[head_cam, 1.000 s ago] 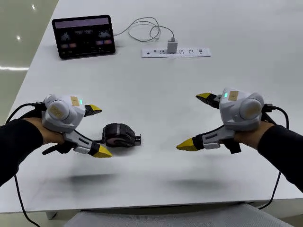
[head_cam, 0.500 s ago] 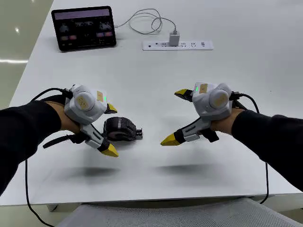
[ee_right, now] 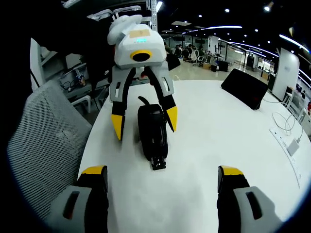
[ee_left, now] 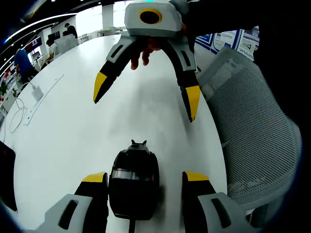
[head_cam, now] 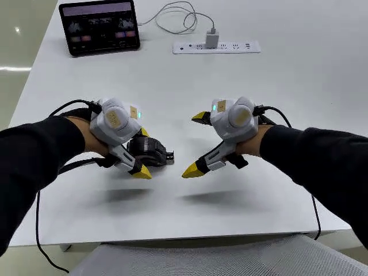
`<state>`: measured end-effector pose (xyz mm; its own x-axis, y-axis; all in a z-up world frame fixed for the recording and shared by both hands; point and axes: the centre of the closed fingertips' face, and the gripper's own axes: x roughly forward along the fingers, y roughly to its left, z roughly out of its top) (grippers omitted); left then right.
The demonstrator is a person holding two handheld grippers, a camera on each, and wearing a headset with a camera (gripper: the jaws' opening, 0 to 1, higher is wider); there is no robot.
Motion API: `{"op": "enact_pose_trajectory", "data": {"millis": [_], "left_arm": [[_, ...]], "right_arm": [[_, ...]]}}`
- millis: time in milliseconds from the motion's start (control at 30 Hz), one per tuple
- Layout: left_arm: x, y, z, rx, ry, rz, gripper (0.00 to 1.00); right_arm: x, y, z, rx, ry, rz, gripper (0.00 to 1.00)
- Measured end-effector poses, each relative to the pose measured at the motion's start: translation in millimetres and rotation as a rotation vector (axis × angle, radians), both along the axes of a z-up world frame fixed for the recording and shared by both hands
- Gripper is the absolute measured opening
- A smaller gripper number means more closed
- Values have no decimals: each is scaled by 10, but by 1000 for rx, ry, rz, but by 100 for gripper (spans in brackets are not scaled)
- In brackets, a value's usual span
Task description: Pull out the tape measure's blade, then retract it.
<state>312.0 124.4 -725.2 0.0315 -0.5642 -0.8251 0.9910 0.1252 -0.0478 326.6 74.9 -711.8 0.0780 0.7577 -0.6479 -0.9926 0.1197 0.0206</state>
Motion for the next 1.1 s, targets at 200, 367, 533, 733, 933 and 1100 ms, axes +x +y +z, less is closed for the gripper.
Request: {"op": "enact_pose_trajectory", "data": {"millis": [200, 367, 533, 733, 933, 1100], "left_arm": [[69, 27, -3, 19, -50, -16, 47], [123, 43, 8, 22, -68, -3, 38], [138, 52, 5, 25, -75, -16, 35], [145, 49, -9, 29, -60, -11, 34], [157, 56, -33, 43, -87, -20, 34], [181, 59, -49, 61, -88, -22, 34]], "right_arm": [[5, 38, -149, -29, -2, 30, 68], [14, 95, -184, -43, -6, 53, 56], [-5, 154, -256, -62, -9, 81, 51], [35, 163, -365, -109, -18, 103, 42], [9, 219, -368, -106, -14, 128, 36], [9, 247, -404, -113, -21, 129, 24]]}}
